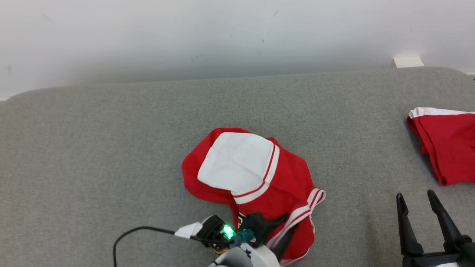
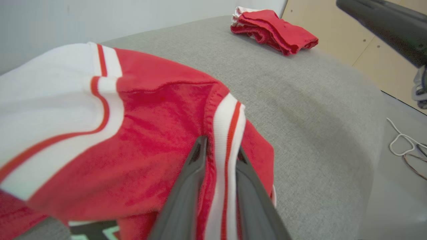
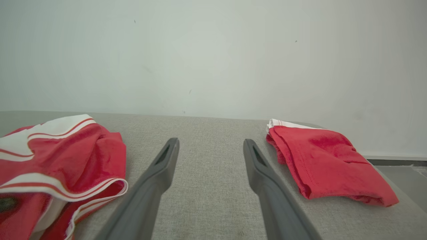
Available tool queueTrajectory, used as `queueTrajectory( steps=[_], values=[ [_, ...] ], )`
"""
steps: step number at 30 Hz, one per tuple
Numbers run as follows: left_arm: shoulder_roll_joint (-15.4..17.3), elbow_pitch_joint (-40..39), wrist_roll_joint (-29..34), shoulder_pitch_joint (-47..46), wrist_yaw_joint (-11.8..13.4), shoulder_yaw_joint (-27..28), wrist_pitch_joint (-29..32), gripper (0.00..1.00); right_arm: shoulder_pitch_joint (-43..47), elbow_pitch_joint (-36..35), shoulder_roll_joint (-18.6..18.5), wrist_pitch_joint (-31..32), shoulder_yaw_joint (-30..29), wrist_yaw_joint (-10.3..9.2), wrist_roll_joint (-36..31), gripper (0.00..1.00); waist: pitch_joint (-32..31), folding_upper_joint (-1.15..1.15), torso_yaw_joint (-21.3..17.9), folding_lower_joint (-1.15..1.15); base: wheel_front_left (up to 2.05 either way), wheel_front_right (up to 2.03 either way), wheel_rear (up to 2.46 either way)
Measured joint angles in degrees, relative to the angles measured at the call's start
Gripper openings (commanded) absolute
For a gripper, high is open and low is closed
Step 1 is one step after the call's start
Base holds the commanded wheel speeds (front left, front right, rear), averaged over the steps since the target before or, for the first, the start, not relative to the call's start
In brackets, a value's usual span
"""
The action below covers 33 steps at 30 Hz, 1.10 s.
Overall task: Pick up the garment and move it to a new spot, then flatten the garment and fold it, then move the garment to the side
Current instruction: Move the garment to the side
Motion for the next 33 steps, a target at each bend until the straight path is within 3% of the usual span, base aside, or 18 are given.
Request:
queueTrajectory(
  steps=[5,9,14,21,26,33],
  values=[
    [-0.1,-0.2,-7.5,-0.2,2.4,-2.2,-5.8,1.00,-0.4,0.5,-0.8,0.0,-0.5,0.00,0.0,1.00,-1.2,0.00,0.5,0.00,0.00,0.00,0.00],
    [-0.1,-1.2,-9.2,0.0,5.6,1.1,-9.7,1.00,0.2,0.2,-0.7,0.0,-1.4,-0.01,0.0,1.00,-2.8,0.00,1.0,0.00,0.00,0.00,0.00],
    [5.1,-6.2,-9.9,3.9,11.8,7.2,-13.1,1.00,1.8,-0.6,-0.4,0.0,-2.9,0.00,-0.1,1.00,-4.6,0.00,1.7,0.00,0.00,0.00,0.00],
    [10.2,-8.8,-11.2,13.6,16.3,14.1,-15.0,1.00,5.2,-0.5,0.5,0.0,-4.2,0.00,-0.6,1.00,-7.0,0.00,3.4,0.00,0.00,0.00,0.00],
    [10.6,-11.6,-10.4,20.6,17.3,20.4,-15.3,1.00,7.6,0.2,1.1,0.0,-5.0,0.00,-0.7,1.00,-8.5,0.00,4.6,0.00,0.00,0.00,0.00],
    [7.8,-13.0,-5.6,26.1,12.4,26.5,-15.3,1.00,8.8,3.1,2.1,0.0,-4.9,0.00,-0.9,1.00,-9.5,0.00,5.8,0.00,0.00,0.00,0.00]
  ],
)
